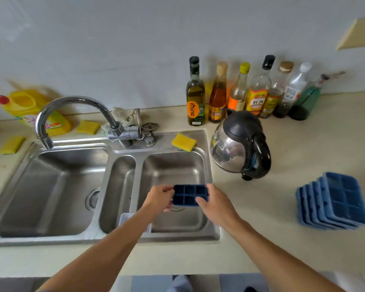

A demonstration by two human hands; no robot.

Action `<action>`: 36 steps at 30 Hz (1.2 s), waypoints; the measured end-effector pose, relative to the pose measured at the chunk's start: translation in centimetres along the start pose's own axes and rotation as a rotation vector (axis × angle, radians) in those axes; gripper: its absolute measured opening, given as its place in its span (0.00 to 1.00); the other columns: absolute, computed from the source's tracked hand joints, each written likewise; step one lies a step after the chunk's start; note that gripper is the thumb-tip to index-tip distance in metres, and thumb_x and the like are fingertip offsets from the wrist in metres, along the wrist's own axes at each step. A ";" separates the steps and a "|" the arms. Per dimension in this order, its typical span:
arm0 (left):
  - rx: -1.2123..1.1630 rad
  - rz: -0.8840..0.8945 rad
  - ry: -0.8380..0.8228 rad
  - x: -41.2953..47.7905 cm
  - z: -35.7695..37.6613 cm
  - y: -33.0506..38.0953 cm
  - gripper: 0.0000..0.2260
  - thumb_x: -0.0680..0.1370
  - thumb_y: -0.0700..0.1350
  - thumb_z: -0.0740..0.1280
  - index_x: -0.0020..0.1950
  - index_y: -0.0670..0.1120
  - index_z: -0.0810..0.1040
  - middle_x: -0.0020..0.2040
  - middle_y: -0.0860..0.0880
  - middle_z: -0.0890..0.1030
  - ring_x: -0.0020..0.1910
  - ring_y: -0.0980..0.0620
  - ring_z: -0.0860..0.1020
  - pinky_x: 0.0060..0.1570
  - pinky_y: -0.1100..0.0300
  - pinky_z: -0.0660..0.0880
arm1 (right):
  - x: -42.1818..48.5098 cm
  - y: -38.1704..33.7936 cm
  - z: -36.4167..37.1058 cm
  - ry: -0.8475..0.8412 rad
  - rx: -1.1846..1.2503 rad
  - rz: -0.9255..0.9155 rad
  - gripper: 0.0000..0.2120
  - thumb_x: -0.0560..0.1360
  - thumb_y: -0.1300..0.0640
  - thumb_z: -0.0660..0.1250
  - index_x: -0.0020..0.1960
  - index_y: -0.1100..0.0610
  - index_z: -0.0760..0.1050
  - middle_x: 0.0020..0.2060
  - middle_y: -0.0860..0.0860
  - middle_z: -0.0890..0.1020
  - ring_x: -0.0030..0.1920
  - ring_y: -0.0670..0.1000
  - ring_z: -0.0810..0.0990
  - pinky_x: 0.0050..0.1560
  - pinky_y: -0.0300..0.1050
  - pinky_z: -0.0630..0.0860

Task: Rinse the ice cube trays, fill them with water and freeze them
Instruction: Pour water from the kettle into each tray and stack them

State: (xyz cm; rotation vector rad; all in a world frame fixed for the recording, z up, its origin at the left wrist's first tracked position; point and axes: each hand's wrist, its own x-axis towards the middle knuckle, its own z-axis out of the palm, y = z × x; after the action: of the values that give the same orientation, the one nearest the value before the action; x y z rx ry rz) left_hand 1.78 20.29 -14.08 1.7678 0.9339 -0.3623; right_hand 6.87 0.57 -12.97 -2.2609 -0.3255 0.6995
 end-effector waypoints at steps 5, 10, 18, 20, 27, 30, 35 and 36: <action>0.132 -0.051 -0.084 6.2 -2.8 -1.9 0.06 0.81 0.40 0.65 0.54 0.47 0.81 0.43 0.43 0.84 0.38 0.48 0.83 0.41 0.55 0.83 | 5.0 -1.5 5.6 -0.031 0.040 0.118 0.13 0.79 0.52 0.66 0.63 0.52 0.73 0.52 0.48 0.81 0.51 0.48 0.80 0.46 0.41 0.76; 0.184 -0.122 -0.189 11.1 -2.8 -4.6 0.08 0.80 0.36 0.64 0.57 0.37 0.80 0.53 0.34 0.84 0.51 0.37 0.85 0.55 0.42 0.82 | 9.0 0.0 9.1 -0.053 0.164 0.321 0.10 0.79 0.56 0.65 0.60 0.52 0.73 0.49 0.49 0.80 0.49 0.50 0.82 0.50 0.51 0.84; 0.240 -0.159 -0.206 15.5 -1.2 -7.5 0.11 0.79 0.37 0.62 0.59 0.41 0.79 0.52 0.39 0.83 0.52 0.40 0.83 0.53 0.45 0.83 | 11.8 2.6 12.9 -0.076 0.318 0.437 0.19 0.76 0.68 0.59 0.44 0.43 0.74 0.45 0.47 0.81 0.47 0.47 0.79 0.48 0.46 0.78; 0.236 -0.161 -0.203 16.0 -0.8 -8.0 0.12 0.79 0.37 0.62 0.60 0.40 0.78 0.50 0.39 0.82 0.49 0.42 0.82 0.54 0.44 0.82 | 12.2 3.1 13.4 -0.060 0.359 0.445 0.21 0.76 0.70 0.60 0.43 0.43 0.74 0.43 0.44 0.81 0.45 0.43 0.78 0.44 0.42 0.77; 0.332 -0.089 -0.189 15.6 -0.1 -7.9 0.08 0.78 0.40 0.65 0.57 0.44 0.76 0.49 0.43 0.81 0.50 0.41 0.81 0.51 0.49 0.80 | 11.1 3.0 13.0 -0.071 0.342 0.389 0.20 0.78 0.69 0.60 0.48 0.42 0.73 0.44 0.38 0.76 0.43 0.37 0.73 0.42 0.33 0.66; 0.277 -0.077 -0.105 14.5 -0.3 -7.0 0.06 0.79 0.42 0.64 0.56 0.47 0.73 0.49 0.44 0.79 0.51 0.41 0.81 0.54 0.45 0.82 | 9.4 1.8 10.8 -0.017 0.294 0.321 0.16 0.81 0.61 0.62 0.68 0.52 0.73 0.55 0.45 0.76 0.48 0.39 0.74 0.45 0.36 0.70; 0.018 -0.009 0.005 12.0 -0.5 -5.4 0.13 0.82 0.43 0.64 0.66 0.43 0.77 0.51 0.45 0.84 0.45 0.50 0.83 0.41 0.56 0.82 | 4.7 -0.7 4.2 0.184 0.420 0.162 0.16 0.82 0.50 0.65 0.68 0.53 0.75 0.60 0.47 0.82 0.59 0.46 0.81 0.64 0.54 0.78; -0.011 0.018 0.012 11.1 -0.4 -4.7 0.11 0.83 0.42 0.64 0.64 0.43 0.78 0.49 0.46 0.84 0.44 0.50 0.84 0.40 0.57 0.82 | 3.5 -1.2 2.4 0.241 0.459 0.129 0.14 0.81 0.49 0.66 0.65 0.53 0.77 0.57 0.47 0.83 0.56 0.46 0.83 0.63 0.54 0.79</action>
State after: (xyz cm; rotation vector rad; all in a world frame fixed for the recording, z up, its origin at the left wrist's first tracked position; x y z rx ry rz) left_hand 5.40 25.98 -24.10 1.7691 0.9264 -0.3342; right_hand 8.37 4.28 -14.88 -1.9068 0.0925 0.4969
